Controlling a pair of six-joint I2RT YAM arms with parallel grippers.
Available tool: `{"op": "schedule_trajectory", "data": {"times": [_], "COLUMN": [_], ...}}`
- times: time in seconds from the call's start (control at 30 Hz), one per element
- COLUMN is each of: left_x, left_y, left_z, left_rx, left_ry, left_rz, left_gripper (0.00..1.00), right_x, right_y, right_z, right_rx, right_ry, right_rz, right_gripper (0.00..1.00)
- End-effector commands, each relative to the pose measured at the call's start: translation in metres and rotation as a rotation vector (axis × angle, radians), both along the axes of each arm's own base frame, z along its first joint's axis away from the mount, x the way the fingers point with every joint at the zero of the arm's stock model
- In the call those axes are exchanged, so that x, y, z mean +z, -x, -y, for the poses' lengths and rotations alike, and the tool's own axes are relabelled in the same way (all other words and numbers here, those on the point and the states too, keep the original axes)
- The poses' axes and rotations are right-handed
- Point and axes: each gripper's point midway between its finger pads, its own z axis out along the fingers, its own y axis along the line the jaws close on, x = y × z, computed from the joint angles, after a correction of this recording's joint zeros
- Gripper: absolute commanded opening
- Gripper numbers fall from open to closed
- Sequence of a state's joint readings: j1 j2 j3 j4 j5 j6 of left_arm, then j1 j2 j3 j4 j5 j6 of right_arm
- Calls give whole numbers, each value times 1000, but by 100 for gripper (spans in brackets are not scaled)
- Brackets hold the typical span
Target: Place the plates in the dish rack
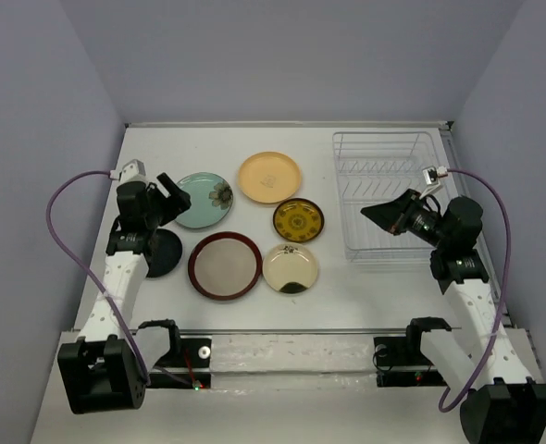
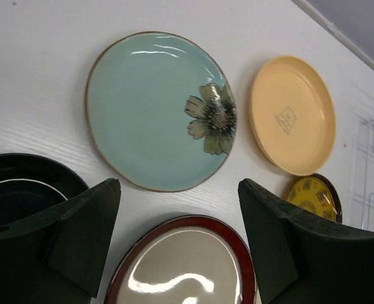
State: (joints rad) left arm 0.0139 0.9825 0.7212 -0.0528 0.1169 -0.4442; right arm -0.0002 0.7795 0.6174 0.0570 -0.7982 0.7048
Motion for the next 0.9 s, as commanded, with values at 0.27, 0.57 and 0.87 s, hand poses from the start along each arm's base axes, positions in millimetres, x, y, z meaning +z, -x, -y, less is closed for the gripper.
{"op": "schedule_trajectory", "data": {"times": [0.27, 0.57, 0.87], "left_x": [-78, -118, -161], "left_y": [-65, -102, -107], "left_z": [-86, -79, -73], "left_rx": [286, 157, 78], "left_ry": [-6, 64, 111], "left_rz": [-232, -313, -416], "left_gripper": [87, 74, 56], "right_x": [11, 6, 2], "right_y": [8, 12, 10], "right_z": [-17, -22, -23], "right_rx": [94, 114, 109], "right_ry": [8, 18, 24], "right_rz": [118, 117, 107], "right_gripper": [27, 27, 28]}}
